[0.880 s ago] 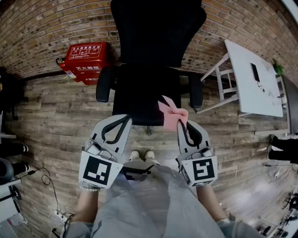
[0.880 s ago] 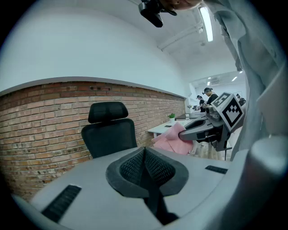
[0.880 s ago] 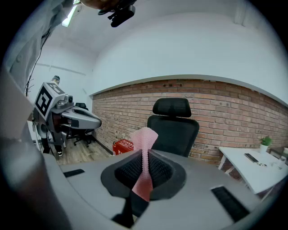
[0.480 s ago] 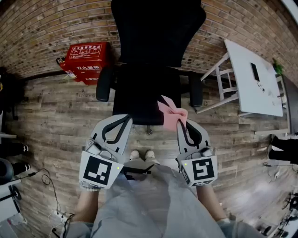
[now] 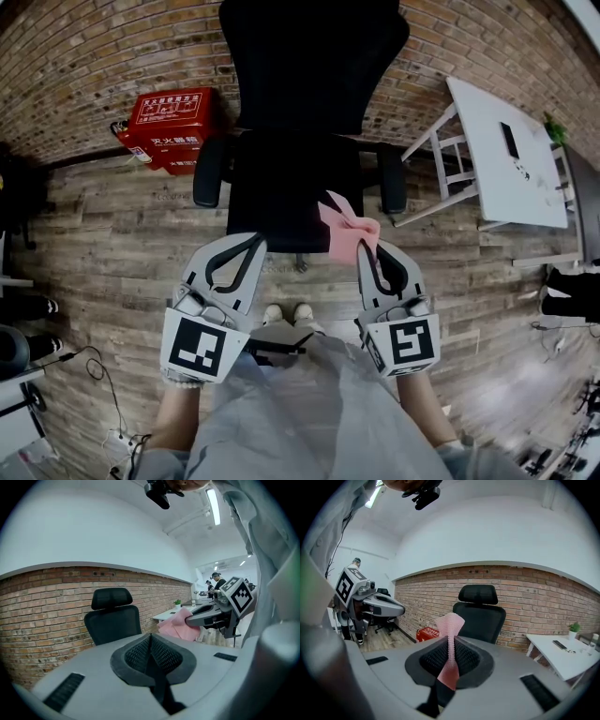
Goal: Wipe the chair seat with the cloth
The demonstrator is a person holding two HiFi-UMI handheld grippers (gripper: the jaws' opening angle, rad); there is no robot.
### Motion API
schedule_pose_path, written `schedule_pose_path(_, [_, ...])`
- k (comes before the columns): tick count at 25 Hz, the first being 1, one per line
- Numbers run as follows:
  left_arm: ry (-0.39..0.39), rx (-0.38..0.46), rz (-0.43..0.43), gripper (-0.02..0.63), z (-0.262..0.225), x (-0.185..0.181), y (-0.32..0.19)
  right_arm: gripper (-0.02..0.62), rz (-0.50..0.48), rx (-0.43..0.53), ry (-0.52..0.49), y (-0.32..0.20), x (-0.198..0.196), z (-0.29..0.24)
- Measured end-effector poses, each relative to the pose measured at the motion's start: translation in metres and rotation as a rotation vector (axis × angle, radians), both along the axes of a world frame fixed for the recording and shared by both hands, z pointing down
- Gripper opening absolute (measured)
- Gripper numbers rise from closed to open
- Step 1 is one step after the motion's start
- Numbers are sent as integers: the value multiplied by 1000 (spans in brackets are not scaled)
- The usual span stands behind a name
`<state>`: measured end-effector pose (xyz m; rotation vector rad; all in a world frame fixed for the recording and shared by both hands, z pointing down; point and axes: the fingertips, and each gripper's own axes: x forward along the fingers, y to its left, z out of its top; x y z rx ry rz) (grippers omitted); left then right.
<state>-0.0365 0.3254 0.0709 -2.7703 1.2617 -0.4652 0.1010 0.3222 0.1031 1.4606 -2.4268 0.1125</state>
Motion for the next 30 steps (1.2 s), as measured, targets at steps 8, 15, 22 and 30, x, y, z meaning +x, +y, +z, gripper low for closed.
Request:
schedule_pose_path(8, [3, 11, 52, 18, 3, -11, 8, 52, 65, 5, 2, 14, -9, 2])
schedule_pose_path(15, [2, 17, 79, 18, 5, -14, 8, 52, 93, 11, -1, 18, -12, 5])
schedule_pose_path(22, [1, 31, 45, 18, 4, -5, -15, 52, 78, 32, -1, -10, 3, 4])
schedule_pose_path(30, [-6, 25, -5, 18, 6, 19, -68, 52, 22, 27, -29, -71, 21, 7])
